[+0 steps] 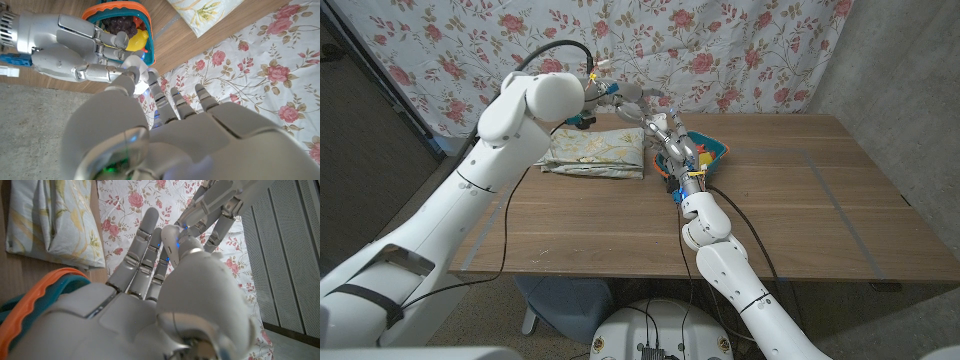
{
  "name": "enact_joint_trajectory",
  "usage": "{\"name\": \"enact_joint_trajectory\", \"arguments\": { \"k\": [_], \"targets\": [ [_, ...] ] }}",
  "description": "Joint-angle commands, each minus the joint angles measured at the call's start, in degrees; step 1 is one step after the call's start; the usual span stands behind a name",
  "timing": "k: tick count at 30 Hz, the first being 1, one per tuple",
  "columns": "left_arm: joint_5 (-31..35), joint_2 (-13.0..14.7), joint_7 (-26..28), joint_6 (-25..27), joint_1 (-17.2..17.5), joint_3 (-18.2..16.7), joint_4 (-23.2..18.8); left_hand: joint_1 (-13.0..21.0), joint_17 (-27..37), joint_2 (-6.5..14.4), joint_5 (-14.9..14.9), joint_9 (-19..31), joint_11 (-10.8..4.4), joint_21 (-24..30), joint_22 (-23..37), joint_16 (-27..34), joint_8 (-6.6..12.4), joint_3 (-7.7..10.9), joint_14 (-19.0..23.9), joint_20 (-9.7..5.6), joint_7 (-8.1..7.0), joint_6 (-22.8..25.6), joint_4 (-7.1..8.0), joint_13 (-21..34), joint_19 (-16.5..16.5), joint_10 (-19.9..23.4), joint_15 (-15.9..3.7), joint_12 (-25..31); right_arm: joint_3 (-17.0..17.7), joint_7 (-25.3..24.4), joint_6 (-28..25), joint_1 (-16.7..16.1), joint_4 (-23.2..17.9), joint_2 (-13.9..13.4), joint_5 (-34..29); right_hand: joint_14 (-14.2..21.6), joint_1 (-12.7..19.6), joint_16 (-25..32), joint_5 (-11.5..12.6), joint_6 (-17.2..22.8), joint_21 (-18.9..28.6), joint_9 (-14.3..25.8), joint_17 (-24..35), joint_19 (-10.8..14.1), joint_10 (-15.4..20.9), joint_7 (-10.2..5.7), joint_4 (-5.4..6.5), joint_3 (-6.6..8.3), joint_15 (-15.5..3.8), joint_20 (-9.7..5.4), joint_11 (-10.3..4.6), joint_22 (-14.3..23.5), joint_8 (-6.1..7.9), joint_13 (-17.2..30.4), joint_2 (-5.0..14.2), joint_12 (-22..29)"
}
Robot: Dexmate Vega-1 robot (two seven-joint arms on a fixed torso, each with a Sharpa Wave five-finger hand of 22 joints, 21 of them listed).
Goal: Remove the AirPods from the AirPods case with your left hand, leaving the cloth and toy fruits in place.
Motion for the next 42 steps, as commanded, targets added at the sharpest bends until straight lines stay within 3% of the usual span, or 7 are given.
{"name": "enact_joint_trajectory", "arguments": {
  "k": [1, 11, 27, 34, 42],
  "targets": [
    [-1.75, 0.86, 0.84, 1.14, 0.40, -0.07, -0.71, 1.02, 0.40, 0.49, 0.13, 0.16, -0.33, 0.42, 0.12, 0.72, 0.44, 0.70, 1.54, 0.03, -0.27, 0.74, 0.11, 0.43, 0.67, 1.84, -0.60, 0.99, 0.48, 1.45, -1.43, -0.30, -0.77, -0.03, 1.80, 2.93, 0.71, -0.17, 0.36, 0.05, 0.43, 0.17, 0.21, -1.93, 5.80, -0.10, 0.01, -0.02, -10.49, -7.36, -5.61, 0.17, 0.17, 0.10, -0.05, 0.13],
    [-2.26, 1.67, 1.97, 2.20, 0.87, -0.19, -1.53, 2.51, 1.80, 1.03, 0.23, 0.17, -0.33, 0.32, 0.05, 2.75, 0.25, 0.47, 5.35, 0.04, -0.02, 1.69, 0.38, 2.47, 0.91, 5.07, -2.69, 4.17, 0.70, 1.46, -1.58, -0.75, -1.48, -0.27, 1.48, 3.03, 0.73, -0.19, 0.38, 0.19, 0.74, 0.17, 0.24, -1.91, 5.96, 0.03, -0.01, -0.07, -10.49, -7.34, -5.51, 0.16, 0.22, 0.05, -0.11, 0.14],
    [-3.06, 2.26, 5.49, 1.75, 2.64, -1.00, -2.66, 5.22, 5.07, 0.48, -0.65, 0.27, -0.28, 0.25, -0.03, 6.03, 0.41, -0.71, 9.28, 0.03, -0.07, 3.73, -0.17, 7.18, 1.57, 7.52, -4.18, 9.51, 0.70, 1.56, -1.35, -1.12, -1.95, -0.47, 1.44, 3.20, 0.78, -0.23, 0.41, 0.49, 1.16, 0.17, 0.28, -1.99, 5.99, -0.03, -0.05, -0.13, -10.48, -7.36, -5.58, 0.13, 0.30, 0.18, -0.19, 0.22],
    [-4.41, 2.05, 8.50, 1.49, 4.22, -2.39, -2.83, 7.38, 7.71, 0.34, -1.28, 0.35, -0.20, 0.27, -0.05, 7.99, 0.37, -1.40, 10.33, 0.39, 1.09, 4.93, -0.21, 10.60, 2.22, 7.82, -4.31, 12.83, 0.72, 1.56, -1.46, -1.09, -2.03, -0.51, 1.56, 3.27, 0.82, -0.26, 0.43, 0.52, 1.37, 0.18, 0.29, -2.08, 5.97, -0.01, -0.07, -0.16, -10.48, -7.37, -5.58, 0.11, 0.29, 0.18, -0.23, 0.20],
    [-5.48, 2.21, 10.58, 1.88, 4.87, -3.13, -3.07, 8.24, 8.68, 0.27, -1.61, 0.37, -0.21, 0.27, -0.04, 8.57, 0.16, -1.71, 10.37, 0.46, 1.12, 4.98, -0.20, 11.85, 2.44, 7.48, -4.61, 13.91, 0.74, 1.43, -1.71, -0.89, -1.89, -0.55, 1.41, 3.35, 0.83, -0.30, 0.44, 0.59, 1.58, 0.18, 0.30, -2.19, 6.06, -0.01, -0.08, -0.19, -10.48, -7.36, -5.52, 0.09, 0.30, 0.21, -0.27, 0.24]
  ]
}}
